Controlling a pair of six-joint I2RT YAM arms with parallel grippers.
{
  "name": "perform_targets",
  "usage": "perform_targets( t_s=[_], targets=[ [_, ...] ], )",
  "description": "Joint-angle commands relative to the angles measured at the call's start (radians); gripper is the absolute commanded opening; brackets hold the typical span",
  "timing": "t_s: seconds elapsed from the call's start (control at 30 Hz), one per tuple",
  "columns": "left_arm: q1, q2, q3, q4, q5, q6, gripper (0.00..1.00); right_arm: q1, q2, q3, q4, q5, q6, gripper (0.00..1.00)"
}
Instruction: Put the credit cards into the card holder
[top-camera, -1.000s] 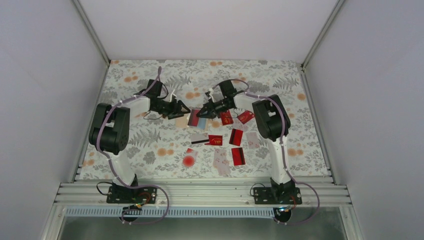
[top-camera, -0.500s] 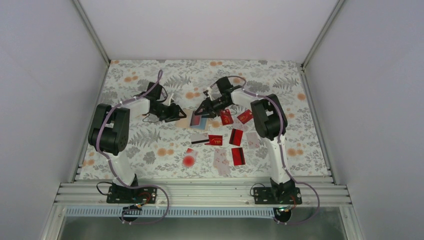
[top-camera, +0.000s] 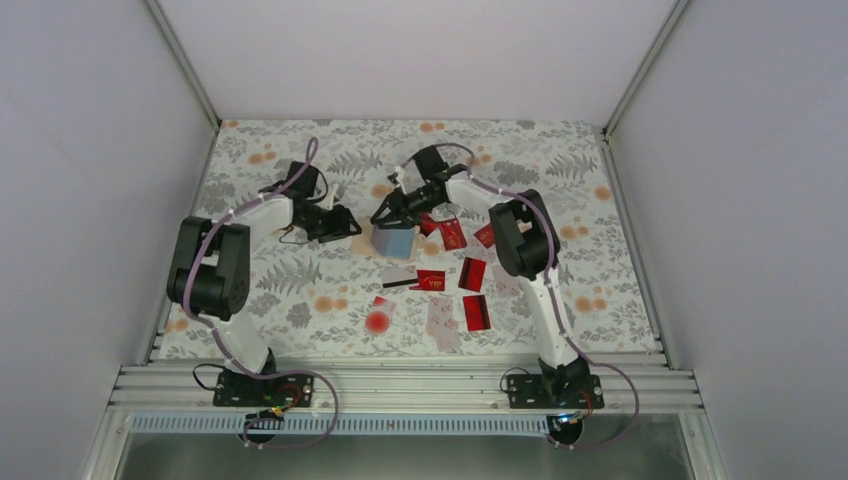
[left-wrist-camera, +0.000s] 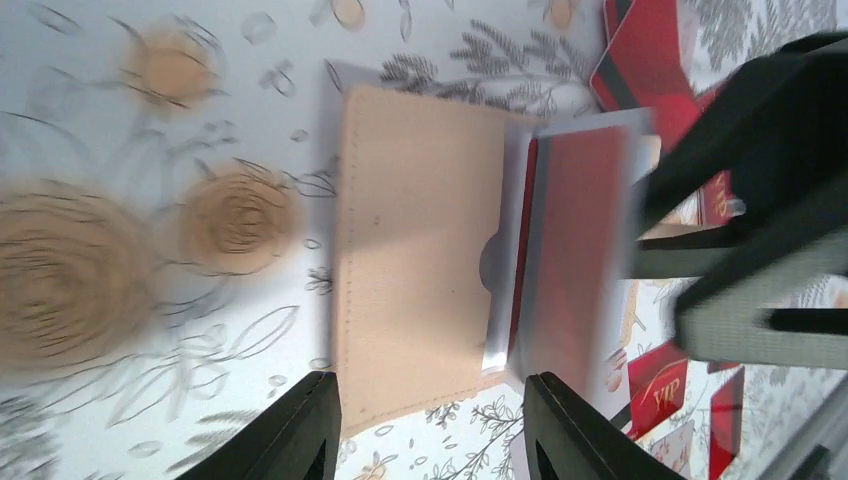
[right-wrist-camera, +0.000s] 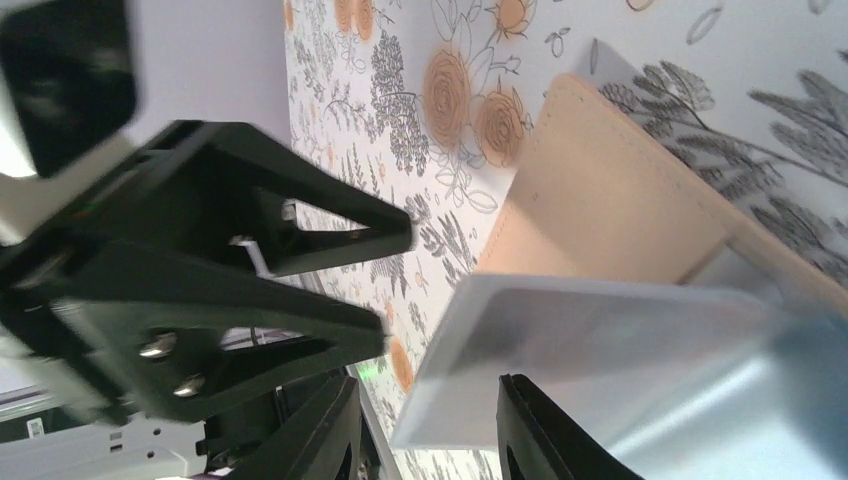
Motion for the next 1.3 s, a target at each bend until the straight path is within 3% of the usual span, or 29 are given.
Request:
perform_targets(
  t_s=[0.0,0.3,0.43,0.57,0.63,0.87,1.03,1.27],
  targets=[
    [0.032,-0.116,-0.015,-0.046,-0.135,0.016,0.48,0.035,0.079,0.073,-0.017,-0.031,0.035,0.35],
    [0.065,-0.315,-0.073,-0.085,-0.288,0.027,0.60,0.046,0.113,0.214,-0.060,-0.020,0.018,0.36],
    [0.065,-0.386,-0.060,-0.103,-0.358,0.026,0.79,0.046,0.029,0.229,-0.116,0.024,-0.046,0.39],
    [0.065,-0.441,-0.035,-0.124,-0.399,0.028,0.99,0.047,-0.088,0.208,-0.214,0.137,-0.142,0.49],
    [0.065,-0.461,-0.026,-0.132,-0.393,0.035,1.00,0.046,-0.167,0.178,-0.254,0.236,-0.188,0.53],
    [0.065,-0.470,-0.077,-0.141,-0.313,-0.009,1.00,0.047,-0.458,-0.110,-0.245,0.506,-0.358,0.74],
    [0.058,-0.522,-0.140,-0.131,-0.293,-0.063,1.00,0.077,-0.635,-0.361,-0.166,0.654,-0.467,0.77],
    [-0.049,-0.546,-0.168,-0.179,-0.343,-0.031,1.00,0.218,-0.897,-0.699,0.110,0.834,-0.657,0.78]
  ],
)
